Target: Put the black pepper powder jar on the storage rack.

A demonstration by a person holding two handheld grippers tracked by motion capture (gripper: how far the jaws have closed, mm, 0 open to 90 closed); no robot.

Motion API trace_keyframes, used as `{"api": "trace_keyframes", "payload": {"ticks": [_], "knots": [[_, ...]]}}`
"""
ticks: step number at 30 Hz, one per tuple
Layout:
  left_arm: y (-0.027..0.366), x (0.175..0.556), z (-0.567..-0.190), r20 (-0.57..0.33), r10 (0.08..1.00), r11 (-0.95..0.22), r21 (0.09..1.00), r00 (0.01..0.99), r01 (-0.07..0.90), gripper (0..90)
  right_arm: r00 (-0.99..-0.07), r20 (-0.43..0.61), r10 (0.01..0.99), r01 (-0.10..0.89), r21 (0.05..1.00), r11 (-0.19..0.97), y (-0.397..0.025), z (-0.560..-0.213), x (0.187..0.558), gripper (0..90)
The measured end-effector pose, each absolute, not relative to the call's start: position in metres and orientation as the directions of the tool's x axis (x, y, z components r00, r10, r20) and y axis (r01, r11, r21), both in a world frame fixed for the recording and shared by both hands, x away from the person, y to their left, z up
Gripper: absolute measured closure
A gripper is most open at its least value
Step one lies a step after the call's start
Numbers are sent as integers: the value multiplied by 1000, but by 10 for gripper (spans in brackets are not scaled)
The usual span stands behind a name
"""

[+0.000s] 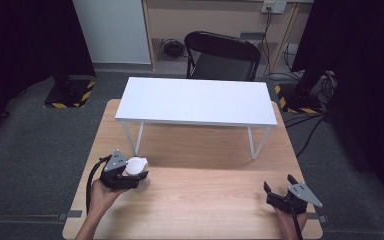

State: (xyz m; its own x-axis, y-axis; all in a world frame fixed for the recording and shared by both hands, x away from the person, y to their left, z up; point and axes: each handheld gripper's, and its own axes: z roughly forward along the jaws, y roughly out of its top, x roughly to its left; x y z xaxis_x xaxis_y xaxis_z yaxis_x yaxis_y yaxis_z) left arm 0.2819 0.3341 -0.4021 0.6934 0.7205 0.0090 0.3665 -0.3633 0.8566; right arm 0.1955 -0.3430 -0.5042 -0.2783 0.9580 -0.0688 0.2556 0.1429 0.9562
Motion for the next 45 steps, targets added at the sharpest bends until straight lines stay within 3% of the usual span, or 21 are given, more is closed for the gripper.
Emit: {"api": "trace_keyframes", "payload": {"ticks": [27,45], "knots": [[334,262,-386,6,726,-329,881,688,340,306,-288,-61,956,249,959,137,-345,-505,196,60],[320,261,-320,52,692,-396,861,720,318,306,-290,-58,955,250,959,134,-346,-505,196,60]]}}
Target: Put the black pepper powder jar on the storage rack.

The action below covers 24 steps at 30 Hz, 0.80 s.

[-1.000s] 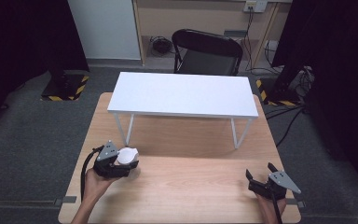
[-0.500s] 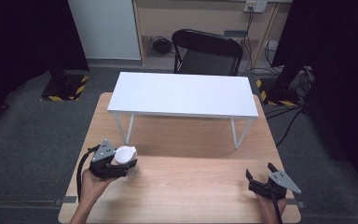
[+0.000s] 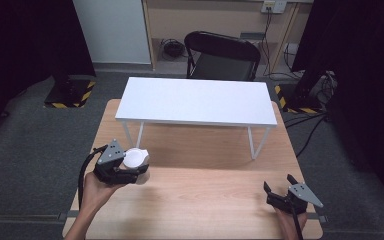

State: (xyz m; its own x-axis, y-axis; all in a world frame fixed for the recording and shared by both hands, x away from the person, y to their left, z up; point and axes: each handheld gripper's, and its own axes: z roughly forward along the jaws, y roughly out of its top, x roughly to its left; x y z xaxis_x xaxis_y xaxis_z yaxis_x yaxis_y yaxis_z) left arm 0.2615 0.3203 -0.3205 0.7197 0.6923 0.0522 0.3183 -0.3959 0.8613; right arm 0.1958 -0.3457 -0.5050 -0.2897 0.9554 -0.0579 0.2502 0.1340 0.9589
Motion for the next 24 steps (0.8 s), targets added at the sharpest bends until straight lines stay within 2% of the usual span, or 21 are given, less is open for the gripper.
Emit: {"api": "trace_keyframes", "payload": {"ticks": [24], "knots": [[307,268,-232,75,646,-422,864,759,274,306,-291,-56,955,250,959,132,-346,-505,196,61]]}}
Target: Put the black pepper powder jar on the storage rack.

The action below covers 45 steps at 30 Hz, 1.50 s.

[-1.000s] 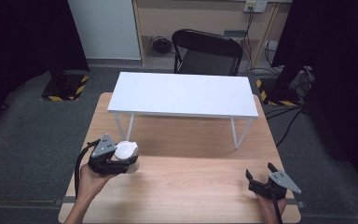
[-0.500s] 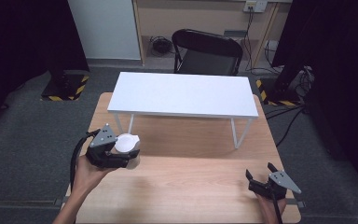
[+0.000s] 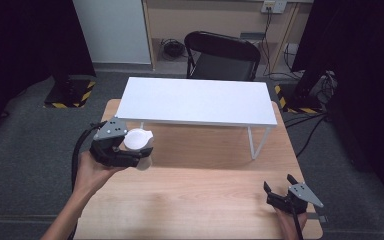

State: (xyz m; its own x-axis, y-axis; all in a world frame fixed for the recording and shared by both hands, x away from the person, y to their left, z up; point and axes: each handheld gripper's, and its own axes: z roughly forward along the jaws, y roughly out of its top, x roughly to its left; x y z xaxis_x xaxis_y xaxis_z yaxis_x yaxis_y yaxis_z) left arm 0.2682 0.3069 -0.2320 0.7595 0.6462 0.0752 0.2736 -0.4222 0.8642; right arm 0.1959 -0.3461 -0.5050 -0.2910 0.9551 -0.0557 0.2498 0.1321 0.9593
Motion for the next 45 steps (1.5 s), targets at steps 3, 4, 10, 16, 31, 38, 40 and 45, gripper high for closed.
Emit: {"api": "trace_keyframes", "payload": {"ticks": [3,4,10,16,31,38,40,45], "knots": [[309,271,-223,68,637,-416,869,768,268,306,-295,-59,954,251,958,137,-346,-505,196,61],[309,272,-220,64,634,-412,871,771,267,306,-295,-60,954,251,958,138,-346,-505,196,61],[309,276,-202,58,627,-402,878,777,259,306,-296,-58,954,251,958,136,-347,-505,196,61],[303,279,-186,75,620,-410,880,781,241,306,-294,-56,954,251,959,134,-346,-505,196,62],[296,292,-164,48,603,-368,902,796,224,306,-295,-53,954,251,959,131,-347,-505,196,62],[291,300,-156,46,619,-358,905,784,230,306,-296,-53,954,251,959,131,-347,-505,196,62],[291,305,-155,39,624,-347,908,780,233,306,-296,-53,954,251,959,132,-347,-505,196,62],[290,315,-153,29,638,-338,908,770,246,306,-297,-53,953,252,959,132,-347,-505,196,62]]}}
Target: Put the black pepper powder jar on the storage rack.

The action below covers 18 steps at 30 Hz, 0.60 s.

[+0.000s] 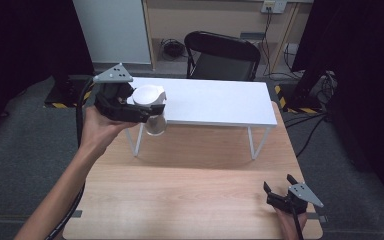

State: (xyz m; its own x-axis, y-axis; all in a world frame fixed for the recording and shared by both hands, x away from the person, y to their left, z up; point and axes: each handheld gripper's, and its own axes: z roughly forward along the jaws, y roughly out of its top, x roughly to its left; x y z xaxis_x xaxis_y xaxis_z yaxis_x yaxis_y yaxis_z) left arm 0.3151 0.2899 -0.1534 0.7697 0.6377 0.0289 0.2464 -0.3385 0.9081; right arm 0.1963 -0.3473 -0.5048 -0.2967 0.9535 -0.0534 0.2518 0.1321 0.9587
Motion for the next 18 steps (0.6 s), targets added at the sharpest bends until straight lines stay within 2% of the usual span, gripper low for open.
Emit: {"api": "trace_keyframes", "payload": {"ticks": [18], "knots": [[297,351,-162,-22,713,-278,908,700,312,306,-296,-57,953,253,958,136,-347,-505,196,63]]}}
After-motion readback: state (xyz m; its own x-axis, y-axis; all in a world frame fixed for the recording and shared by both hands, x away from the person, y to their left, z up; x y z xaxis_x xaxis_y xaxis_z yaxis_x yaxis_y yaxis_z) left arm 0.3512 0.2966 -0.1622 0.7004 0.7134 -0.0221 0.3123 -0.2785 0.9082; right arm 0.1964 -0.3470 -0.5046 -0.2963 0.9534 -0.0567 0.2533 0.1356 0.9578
